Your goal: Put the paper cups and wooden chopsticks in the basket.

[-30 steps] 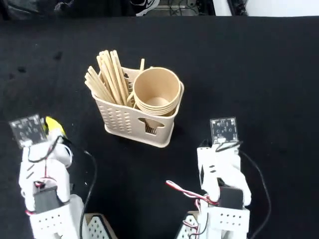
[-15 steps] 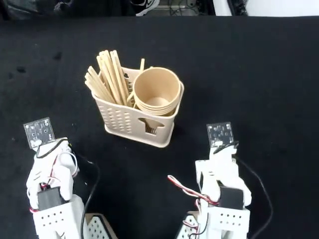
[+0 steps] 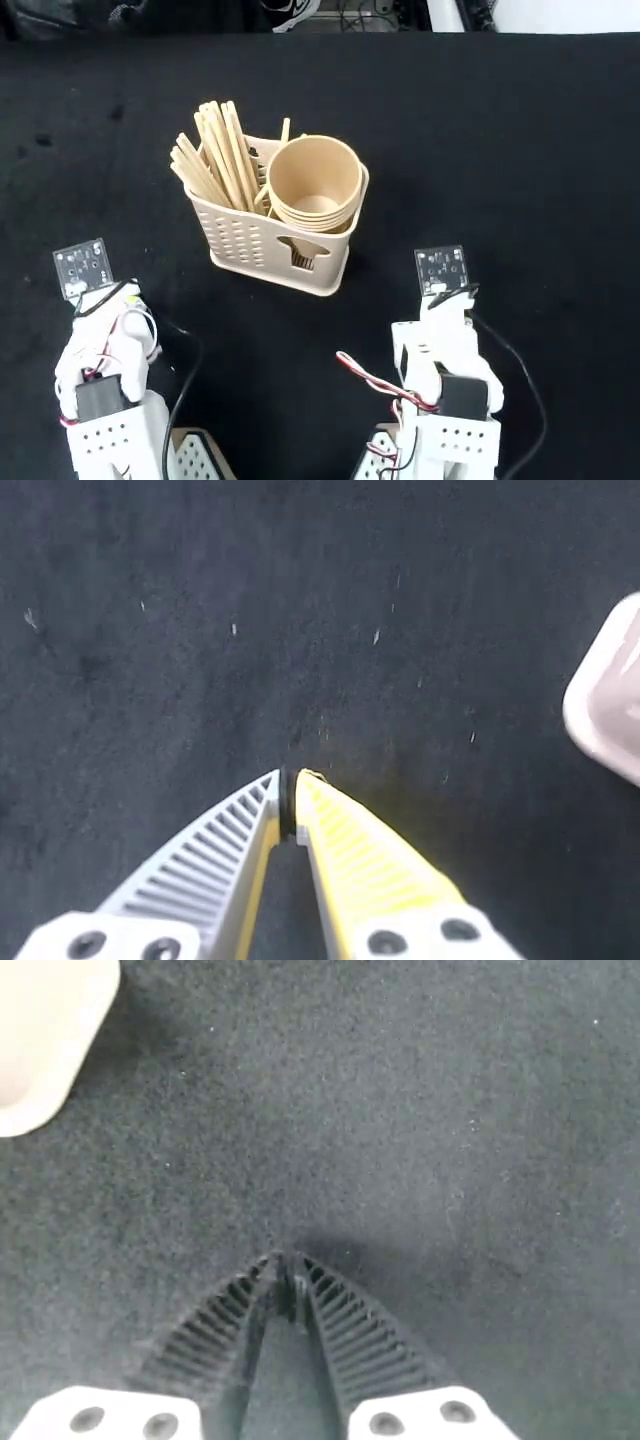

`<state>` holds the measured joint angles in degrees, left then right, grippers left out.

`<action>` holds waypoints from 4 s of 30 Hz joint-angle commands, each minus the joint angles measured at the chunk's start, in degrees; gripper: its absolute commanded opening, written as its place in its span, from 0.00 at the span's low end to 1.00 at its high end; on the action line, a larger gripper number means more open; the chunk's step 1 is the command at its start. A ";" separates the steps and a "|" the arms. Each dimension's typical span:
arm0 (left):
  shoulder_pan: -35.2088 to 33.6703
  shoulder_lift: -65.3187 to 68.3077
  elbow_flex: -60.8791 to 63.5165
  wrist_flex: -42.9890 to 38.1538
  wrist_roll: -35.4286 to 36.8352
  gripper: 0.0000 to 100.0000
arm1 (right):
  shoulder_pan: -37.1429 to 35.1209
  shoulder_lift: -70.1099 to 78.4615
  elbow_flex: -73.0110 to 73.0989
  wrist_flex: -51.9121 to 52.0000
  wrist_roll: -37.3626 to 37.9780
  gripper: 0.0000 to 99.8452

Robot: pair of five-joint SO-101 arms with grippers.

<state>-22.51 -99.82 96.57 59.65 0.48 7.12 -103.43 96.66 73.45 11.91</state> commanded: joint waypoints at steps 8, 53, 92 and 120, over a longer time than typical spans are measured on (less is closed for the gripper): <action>-0.40 -2.81 0.84 12.48 0.09 0.03 | 0.35 -3.74 -0.13 0.53 0.00 0.01; -0.22 -3.34 0.75 12.84 0.18 0.03 | 0.35 -3.82 -0.13 0.53 0.00 0.01; -0.22 -3.34 0.75 12.84 0.18 0.03 | 0.35 -3.82 -0.13 0.53 0.00 0.01; -0.22 -3.34 0.75 12.84 0.18 0.03 | 0.35 -3.82 -0.13 0.53 0.00 0.01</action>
<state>-22.51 -102.37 96.57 72.31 0.66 7.12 -103.43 96.66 73.45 11.91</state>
